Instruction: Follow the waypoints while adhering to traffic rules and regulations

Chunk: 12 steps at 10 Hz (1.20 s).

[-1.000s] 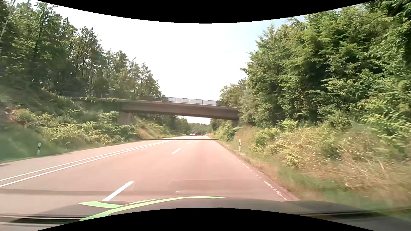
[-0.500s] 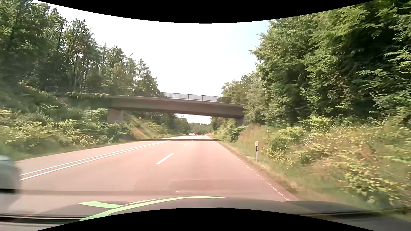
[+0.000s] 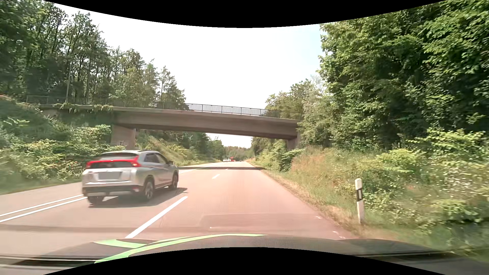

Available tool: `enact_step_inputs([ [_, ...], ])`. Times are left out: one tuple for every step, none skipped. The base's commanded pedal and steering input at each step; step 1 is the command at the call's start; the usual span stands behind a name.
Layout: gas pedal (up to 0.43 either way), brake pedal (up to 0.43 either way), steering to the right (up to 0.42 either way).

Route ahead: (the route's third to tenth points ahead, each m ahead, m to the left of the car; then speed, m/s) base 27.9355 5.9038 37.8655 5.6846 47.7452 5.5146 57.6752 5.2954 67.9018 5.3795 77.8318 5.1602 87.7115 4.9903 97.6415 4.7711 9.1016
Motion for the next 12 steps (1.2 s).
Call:
enact_step_inputs([
  [0.13, 0.0, 0.0],
  [0.13, 0.0, 0.0],
  [0.13, 0.0, 0.0],
  [0.13, 0.0, 0.0],
  [0.13, 0.0, 0.0],
  [0.13, 0.0, 0.0],
  [0.13, 0.0, 0.0],
  [0.13, 0.0, 0.0],
  [0.13, 0.0, 0.0],
  [0.13, 0.0, 0.001],
  [0.13, 0.0, 0.001],
  [0.13, 0.0, 0.001],
])
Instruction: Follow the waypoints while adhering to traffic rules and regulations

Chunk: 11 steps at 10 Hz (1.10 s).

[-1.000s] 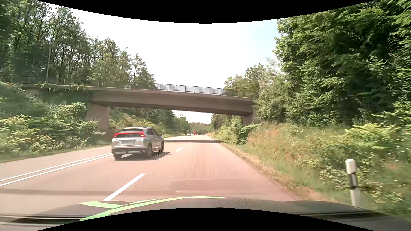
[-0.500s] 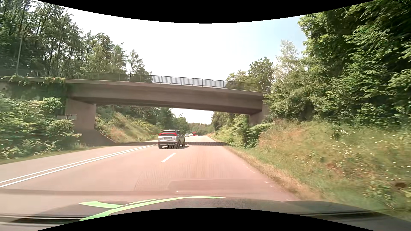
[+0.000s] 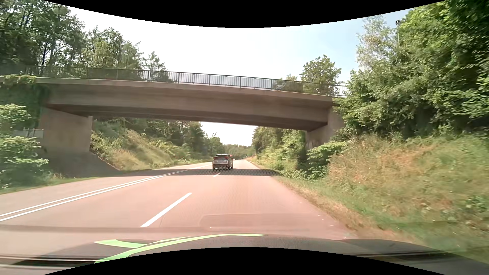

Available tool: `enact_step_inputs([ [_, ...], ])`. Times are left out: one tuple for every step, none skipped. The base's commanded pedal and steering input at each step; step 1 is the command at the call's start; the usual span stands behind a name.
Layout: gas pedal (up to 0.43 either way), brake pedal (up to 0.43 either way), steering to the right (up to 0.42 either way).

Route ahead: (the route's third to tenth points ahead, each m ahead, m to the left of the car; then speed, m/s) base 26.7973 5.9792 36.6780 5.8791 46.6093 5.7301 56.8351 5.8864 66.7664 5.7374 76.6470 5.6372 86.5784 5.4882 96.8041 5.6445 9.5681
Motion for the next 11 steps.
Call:
enact_step_inputs([
  [0.13, 0.0, 0.001],
  [0.13, 0.0, 0.001],
  [0.13, 0.0, 0.001],
  [0.13, 0.0, 0.001],
  [0.13, 0.0, 0.001],
  [0.13, 0.0, 0.001],
  [0.13, 0.0, 0.001],
  [0.13, 0.0, 0.001],
  [0.13, 0.0, 0.001],
  [0.13, 0.0, 0.001],
  [0.13, 0.0, 0.001],
])
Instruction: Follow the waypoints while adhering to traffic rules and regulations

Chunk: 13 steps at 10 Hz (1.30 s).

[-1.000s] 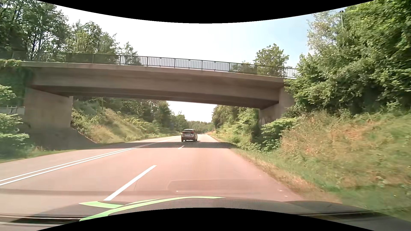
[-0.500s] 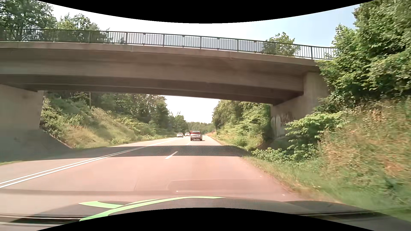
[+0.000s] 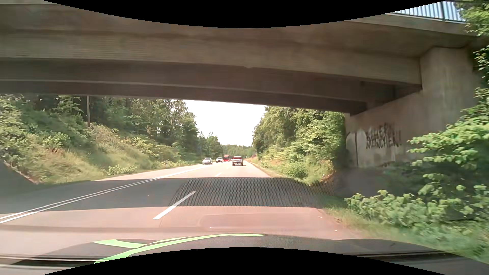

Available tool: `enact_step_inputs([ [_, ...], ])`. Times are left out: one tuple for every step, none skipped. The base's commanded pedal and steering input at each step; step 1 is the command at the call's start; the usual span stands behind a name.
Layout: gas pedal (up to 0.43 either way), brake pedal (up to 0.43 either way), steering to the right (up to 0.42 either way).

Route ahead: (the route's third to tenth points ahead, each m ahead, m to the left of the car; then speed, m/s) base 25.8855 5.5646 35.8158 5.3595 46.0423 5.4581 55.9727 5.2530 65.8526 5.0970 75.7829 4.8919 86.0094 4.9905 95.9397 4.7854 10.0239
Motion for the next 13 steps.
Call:
enact_step_inputs([
  [0.13, 0.0, 0.001],
  [0.13, 0.0, 0.001],
  [0.13, 0.0, 0.001],
  [0.13, 0.0, 0.001],
  [0.13, 0.0, 0.001],
  [0.13, 0.0, 0.001],
  [0.13, 0.0, 0.001],
  [0.13, 0.0, 0.001],
  [0.13, 0.0, 0.001],
  [0.13, 0.0, 0.001],
  [0.13, 0.0, 0.0],
  [0.13, 0.0, 0.0],
  [0.13, 0.0, 0.0],
])
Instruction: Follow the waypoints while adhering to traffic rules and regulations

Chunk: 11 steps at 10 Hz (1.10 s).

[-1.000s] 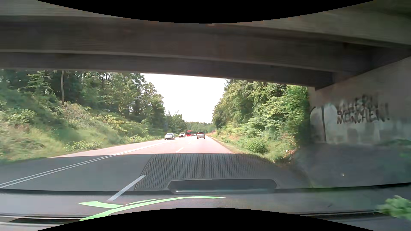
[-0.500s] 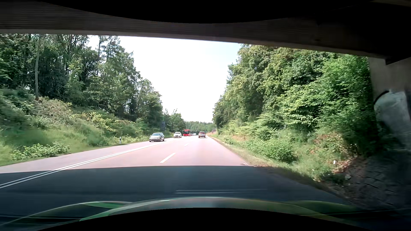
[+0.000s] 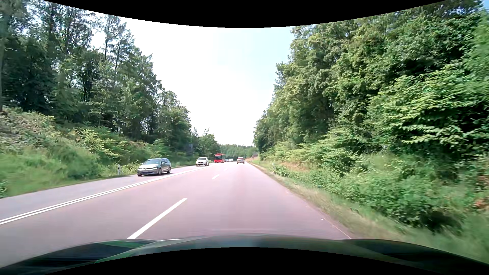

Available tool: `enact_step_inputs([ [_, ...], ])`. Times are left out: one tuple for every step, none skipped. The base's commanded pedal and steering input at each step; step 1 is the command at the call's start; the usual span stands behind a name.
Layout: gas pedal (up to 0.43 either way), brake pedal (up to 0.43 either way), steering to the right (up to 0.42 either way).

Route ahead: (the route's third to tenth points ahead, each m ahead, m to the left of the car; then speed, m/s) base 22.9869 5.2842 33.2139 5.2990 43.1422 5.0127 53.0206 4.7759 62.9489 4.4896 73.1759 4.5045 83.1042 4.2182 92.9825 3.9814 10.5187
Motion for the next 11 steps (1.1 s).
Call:
enact_step_inputs([
  [0.13, 0.0, 0.0],
  [0.13, 0.0, 0.0],
  [0.13, 0.0, 0.0],
  [0.138, 0.0, -0.001],
  [0.138, 0.0, -0.002],
  [0.138, 0.0, -0.002],
  [0.138, 0.0, -0.002],
  [0.138, 0.0, -0.002],
  [0.15, 0.0, -0.002],
  [0.15, 0.0, -0.002],
  [0.15, 0.0, -0.001],
])
